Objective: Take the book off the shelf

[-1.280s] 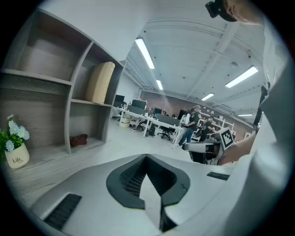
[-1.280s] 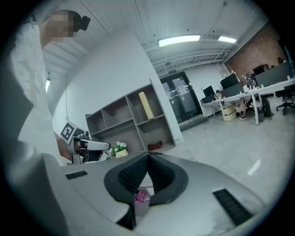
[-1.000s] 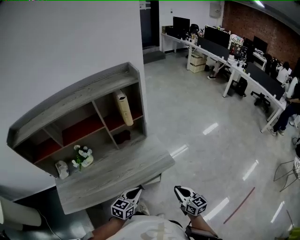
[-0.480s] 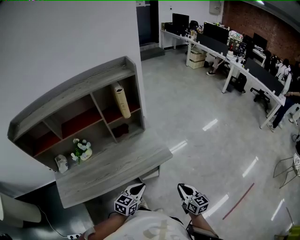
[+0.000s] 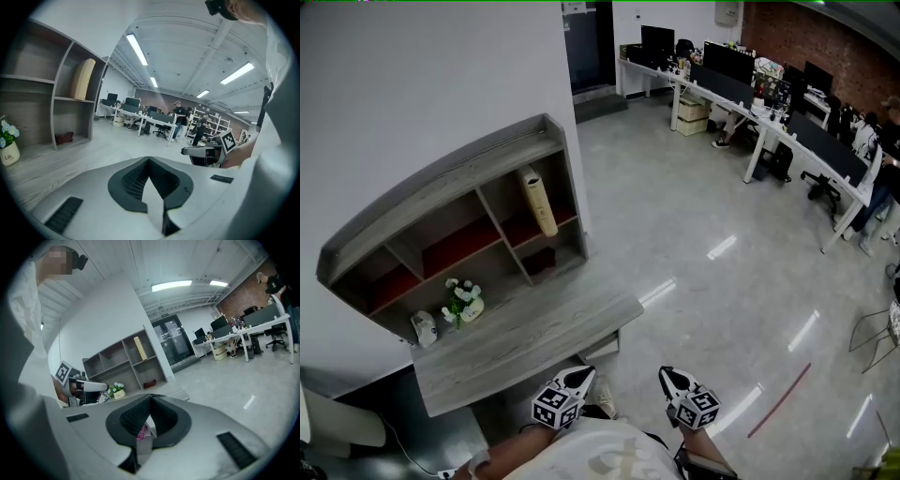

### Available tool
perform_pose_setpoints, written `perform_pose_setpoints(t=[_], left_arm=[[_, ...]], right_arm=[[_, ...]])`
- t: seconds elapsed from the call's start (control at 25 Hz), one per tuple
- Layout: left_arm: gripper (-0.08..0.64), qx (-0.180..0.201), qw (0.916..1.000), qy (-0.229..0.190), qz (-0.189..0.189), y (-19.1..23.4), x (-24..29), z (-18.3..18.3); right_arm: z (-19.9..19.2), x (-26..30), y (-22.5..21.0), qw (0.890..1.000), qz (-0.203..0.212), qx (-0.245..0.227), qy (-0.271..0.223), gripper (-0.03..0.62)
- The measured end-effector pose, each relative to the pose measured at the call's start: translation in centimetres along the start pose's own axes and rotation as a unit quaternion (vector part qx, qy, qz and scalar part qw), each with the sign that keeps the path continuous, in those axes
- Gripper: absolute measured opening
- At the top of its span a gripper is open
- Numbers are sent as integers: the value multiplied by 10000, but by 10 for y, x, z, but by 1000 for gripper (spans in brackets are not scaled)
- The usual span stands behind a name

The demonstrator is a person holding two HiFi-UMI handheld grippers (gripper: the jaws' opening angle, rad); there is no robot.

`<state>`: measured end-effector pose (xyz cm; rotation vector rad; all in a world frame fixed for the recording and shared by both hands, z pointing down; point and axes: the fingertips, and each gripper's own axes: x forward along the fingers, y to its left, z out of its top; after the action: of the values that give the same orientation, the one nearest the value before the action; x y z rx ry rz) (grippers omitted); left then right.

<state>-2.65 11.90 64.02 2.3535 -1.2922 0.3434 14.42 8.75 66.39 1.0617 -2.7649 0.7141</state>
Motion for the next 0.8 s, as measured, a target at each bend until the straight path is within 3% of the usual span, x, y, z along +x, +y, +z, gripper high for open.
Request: perform_pose_setpoints(t=[0.48,0.8], left_arm=[[2,-30,9990,-72,-434,11,75,33],[2,-165,9991,-159,-354,58,115,65]], right_arm=[[32,21,-44,9996,-270,3,-5,5],[65,72,-75,9993,-228,-248,183,5]])
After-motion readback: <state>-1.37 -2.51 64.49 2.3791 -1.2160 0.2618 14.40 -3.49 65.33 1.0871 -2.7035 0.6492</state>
